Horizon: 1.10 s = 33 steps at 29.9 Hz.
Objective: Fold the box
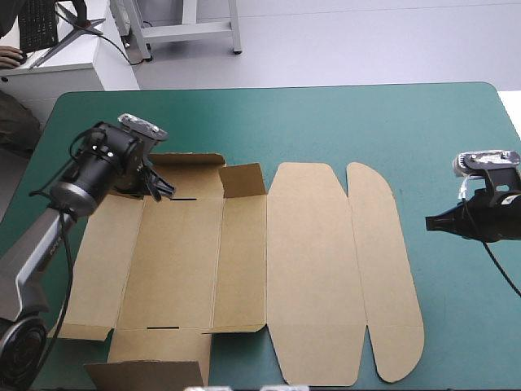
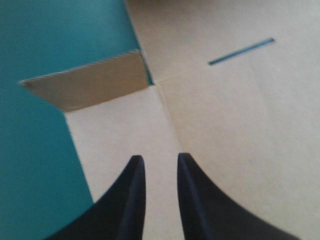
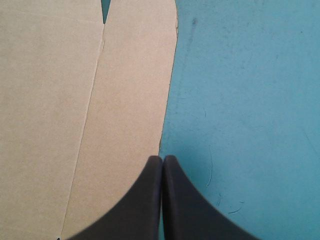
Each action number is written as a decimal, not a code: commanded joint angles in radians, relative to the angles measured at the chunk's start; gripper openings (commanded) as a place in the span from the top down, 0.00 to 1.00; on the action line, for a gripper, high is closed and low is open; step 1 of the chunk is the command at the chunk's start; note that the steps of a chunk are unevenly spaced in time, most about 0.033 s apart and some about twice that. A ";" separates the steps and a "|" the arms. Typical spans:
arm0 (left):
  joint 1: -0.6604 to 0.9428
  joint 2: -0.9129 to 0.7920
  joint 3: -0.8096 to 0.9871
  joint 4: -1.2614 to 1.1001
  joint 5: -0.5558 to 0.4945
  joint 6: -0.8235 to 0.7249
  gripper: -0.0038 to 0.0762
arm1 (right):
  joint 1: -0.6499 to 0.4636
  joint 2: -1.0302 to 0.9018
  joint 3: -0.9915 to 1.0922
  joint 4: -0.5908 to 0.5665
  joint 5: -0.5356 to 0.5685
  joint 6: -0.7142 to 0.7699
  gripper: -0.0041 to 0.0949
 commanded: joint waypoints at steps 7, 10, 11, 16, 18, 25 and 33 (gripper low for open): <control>0.483 -0.041 -0.117 -0.043 0.024 -0.074 0.86 | -0.005 0.027 -0.025 0.025 -0.035 -0.011 0.98; 0.642 -0.041 -0.117 -0.178 0.026 -0.032 0.88 | -0.005 0.037 -0.025 0.026 -0.037 -0.012 0.98; 0.697 -0.041 -0.117 -0.226 0.024 -0.009 0.88 | -0.005 0.041 -0.027 0.026 -0.037 -0.012 0.98; 0.896 -0.041 -0.114 -0.454 0.038 0.116 0.90 | -0.005 0.043 -0.027 0.026 -0.039 -0.012 0.98; 0.936 -0.041 -0.103 -0.558 0.072 0.221 0.90 | -0.005 0.043 -0.027 0.026 -0.039 -0.012 0.98; 0.940 -0.039 -0.096 -0.610 0.125 0.315 0.91 | -0.005 0.043 -0.027 0.035 -0.031 -0.012 0.98; 0.940 -0.039 0.020 -0.612 0.125 0.330 0.88 | -0.005 0.043 -0.027 0.033 -0.035 -0.019 0.98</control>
